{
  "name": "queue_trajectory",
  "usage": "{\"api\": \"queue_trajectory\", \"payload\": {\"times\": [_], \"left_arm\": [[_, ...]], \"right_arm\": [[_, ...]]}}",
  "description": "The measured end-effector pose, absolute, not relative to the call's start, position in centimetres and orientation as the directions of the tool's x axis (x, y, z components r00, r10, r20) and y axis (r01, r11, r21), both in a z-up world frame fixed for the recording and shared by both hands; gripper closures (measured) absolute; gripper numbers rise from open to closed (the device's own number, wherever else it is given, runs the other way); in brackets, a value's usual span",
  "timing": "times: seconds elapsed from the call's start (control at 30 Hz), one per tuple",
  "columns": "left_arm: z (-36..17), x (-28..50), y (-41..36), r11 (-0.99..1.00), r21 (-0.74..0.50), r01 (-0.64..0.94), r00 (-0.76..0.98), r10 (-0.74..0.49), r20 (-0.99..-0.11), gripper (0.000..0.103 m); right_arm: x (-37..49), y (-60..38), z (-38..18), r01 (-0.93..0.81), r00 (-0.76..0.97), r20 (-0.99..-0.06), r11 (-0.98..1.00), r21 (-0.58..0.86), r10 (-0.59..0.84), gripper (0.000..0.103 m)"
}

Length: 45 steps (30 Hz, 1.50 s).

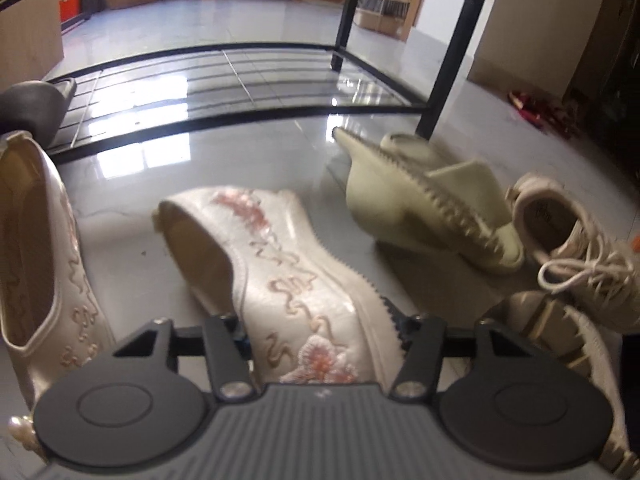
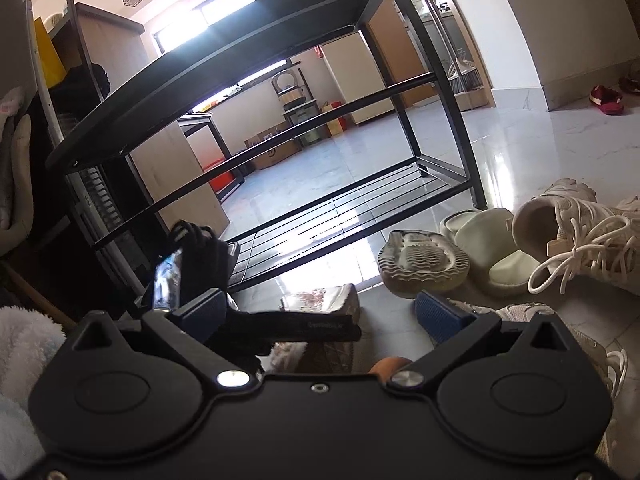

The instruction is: Organize scattered shoes

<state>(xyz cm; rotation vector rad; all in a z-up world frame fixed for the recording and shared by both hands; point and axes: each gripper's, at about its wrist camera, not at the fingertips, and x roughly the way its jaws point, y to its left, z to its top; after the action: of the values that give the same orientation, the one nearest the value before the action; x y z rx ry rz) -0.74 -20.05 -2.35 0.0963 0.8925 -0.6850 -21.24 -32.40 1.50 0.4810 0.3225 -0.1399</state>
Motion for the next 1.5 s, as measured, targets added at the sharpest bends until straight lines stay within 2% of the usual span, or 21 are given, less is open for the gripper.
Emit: {"api": "queue_trajectory", "payload": {"times": [0.2, 0.47, 0.57, 0.67, 0.8, 1.0, 1.1, 1.17, 1.37, 1.5], "left_arm": [[-0.3, -1.1, -18.9, 0.780, -0.215, 0.587, 0.462, -0.541, -0.702, 0.053], [5.8, -1.3, -14.2, 0.770, -0.233, 0.593, 0.558, -0.602, -0.571, 0.053], [8.2, -1.4, -10.4, 0.784, -0.197, 0.589, 0.622, -0.596, -0.508, 0.053], [8.9, -1.2, -7.6, 0.814, -0.185, 0.551, 0.665, -0.562, -0.491, 0.053], [7.1, -0.2, -1.2, 0.887, -0.202, 0.416, 0.724, -0.458, -0.516, 0.053], [2.6, 0.9, 3.0, 0.920, -0.263, 0.290, 0.710, -0.391, -0.586, 0.053], [1.6, 2.5, 3.3, 0.912, -0.313, 0.265, 0.713, -0.404, -0.574, 0.053], [0.8, 3.7, 2.7, 0.916, -0.291, 0.277, 0.711, -0.399, -0.579, 0.053], [-2.5, 6.4, 2.1, 0.938, -0.279, 0.207, 0.650, -0.345, -0.677, 0.053], [-3.0, 6.5, 3.0, 0.936, -0.308, 0.172, 0.641, -0.343, -0.687, 0.048]], "right_arm": [[-21.3, -32.3, 1.5, 0.209, 0.940, -0.336, 0.880, 0.426, -0.061, 0.000], [-21.3, -32.0, 1.2, 0.218, 0.933, -0.353, 0.886, 0.409, -0.067, 0.000], [-21.3, -31.7, 0.9, 0.226, 0.927, -0.368, 0.890, 0.397, -0.072, 0.000], [-21.2, -31.4, 0.6, 0.240, 0.918, -0.387, 0.892, 0.382, -0.081, 0.000], [-21.0, -31.1, 0.3, 0.257, 0.905, -0.417, 0.894, 0.367, -0.089, 0.000], [-20.1, -29.2, 0.0, 0.253, 0.878, -0.470, 0.922, 0.294, -0.091, 0.000], [-19.7, -28.3, 0.0, 0.236, 0.870, -0.486, 0.936, 0.263, -0.083, 0.000], [-19.3, -27.5, -0.1, 0.221, 0.860, -0.505, 0.946, 0.235, -0.076, 0.000], [-19.4, -26.1, 0.4, 0.209, 0.853, -0.514, 0.963, 0.172, -0.093, 0.000], [-19.0, -26.3, 0.2, 0.227, 0.842, -0.529, 0.958, 0.174, -0.103, 0.000]]}}
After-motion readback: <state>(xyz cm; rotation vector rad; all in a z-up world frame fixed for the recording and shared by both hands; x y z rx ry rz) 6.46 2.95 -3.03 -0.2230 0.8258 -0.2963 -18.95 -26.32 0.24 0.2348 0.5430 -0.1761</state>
